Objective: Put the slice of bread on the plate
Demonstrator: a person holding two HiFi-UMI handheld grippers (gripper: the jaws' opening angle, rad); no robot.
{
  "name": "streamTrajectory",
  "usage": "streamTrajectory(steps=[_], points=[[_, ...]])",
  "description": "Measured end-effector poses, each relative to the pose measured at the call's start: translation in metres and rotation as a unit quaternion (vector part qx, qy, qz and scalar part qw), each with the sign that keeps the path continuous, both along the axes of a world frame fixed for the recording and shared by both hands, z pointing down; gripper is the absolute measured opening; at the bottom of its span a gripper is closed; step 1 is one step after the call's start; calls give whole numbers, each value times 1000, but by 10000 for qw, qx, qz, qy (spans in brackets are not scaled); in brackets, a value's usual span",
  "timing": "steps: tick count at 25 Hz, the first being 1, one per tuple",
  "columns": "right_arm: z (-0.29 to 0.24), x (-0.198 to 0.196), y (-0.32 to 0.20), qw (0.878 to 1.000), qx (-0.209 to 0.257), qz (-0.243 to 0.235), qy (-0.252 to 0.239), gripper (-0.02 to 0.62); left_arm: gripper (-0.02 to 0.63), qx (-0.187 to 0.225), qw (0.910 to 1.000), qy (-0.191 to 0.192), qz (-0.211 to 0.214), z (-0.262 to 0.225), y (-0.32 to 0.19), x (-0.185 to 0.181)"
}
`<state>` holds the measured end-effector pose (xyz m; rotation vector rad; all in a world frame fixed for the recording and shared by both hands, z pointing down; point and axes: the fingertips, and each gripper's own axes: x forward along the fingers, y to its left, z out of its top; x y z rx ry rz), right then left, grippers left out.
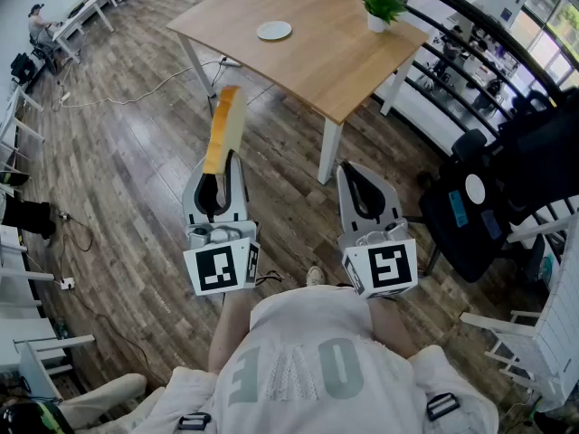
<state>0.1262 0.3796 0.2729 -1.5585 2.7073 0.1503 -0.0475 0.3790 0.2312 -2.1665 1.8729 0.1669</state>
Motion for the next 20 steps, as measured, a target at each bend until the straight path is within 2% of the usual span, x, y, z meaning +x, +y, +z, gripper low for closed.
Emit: streamTrajectory(steps=[3, 11, 20], points=[[-4, -1, 0, 9999, 97, -34, 47, 20, 92, -22, 10000, 15, 16, -2, -3, -2], [12, 13, -10, 9999, -99, 58, -35, 17, 92, -82, 9999, -114, -28, 1, -6, 4], [46, -7, -29, 9965, -715, -427, 25, 18, 92, -339, 9983, 9, -465, 20, -25, -22]])
